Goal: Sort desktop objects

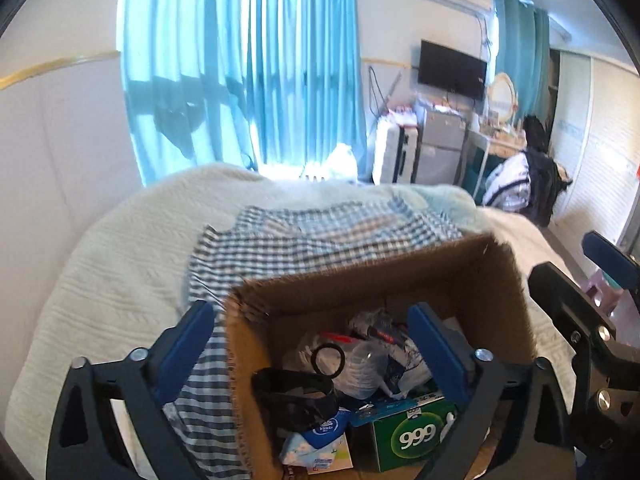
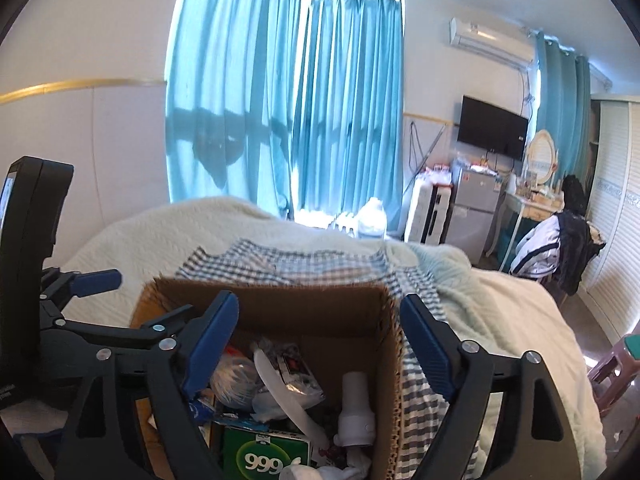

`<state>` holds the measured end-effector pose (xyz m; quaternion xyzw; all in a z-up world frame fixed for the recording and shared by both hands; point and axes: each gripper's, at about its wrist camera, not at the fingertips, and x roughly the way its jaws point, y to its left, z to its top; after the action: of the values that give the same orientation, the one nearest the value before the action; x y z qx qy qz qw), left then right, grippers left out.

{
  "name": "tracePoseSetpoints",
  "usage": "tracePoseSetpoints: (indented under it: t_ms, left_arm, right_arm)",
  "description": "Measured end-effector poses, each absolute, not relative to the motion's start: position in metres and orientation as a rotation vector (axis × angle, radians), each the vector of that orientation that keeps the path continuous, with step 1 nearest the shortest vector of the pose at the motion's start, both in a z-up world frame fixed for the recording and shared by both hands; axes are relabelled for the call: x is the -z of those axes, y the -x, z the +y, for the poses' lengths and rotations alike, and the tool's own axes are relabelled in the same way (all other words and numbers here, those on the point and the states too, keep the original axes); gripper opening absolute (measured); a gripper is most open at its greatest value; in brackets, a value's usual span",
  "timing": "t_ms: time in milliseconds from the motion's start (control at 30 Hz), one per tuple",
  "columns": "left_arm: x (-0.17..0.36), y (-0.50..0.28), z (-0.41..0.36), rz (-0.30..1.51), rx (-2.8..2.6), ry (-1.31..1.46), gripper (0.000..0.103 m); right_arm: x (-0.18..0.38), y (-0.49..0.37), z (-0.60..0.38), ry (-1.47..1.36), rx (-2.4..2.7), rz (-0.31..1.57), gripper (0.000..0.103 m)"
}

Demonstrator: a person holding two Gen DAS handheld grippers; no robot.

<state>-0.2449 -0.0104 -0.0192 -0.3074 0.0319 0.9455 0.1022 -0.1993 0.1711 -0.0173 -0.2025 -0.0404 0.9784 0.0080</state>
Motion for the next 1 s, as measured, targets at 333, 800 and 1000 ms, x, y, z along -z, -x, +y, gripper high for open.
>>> tracePoseSetpoints:
  t_ms: [333,800,1000]
  left_arm:
    - [-0.032,0.194,-0.026,0.054,-2.854,0.742,0.103]
    - [-0.070,0.099,-0.048,0.023,-2.906,0.514,0.103]
    - [-0.059,0.073,-0.046,0.023,-2.905,0.524,0.103]
  right_arm:
    - [-0.035,0.141,0.161,0.423,-3.079,-0.121,0.103]
    - [-0.071,0.049,0.159,0.299,-3.086,-0.104,0.103]
    - [-0.065,0.012,0.156,0.278,-3.084,-0.107,0.103]
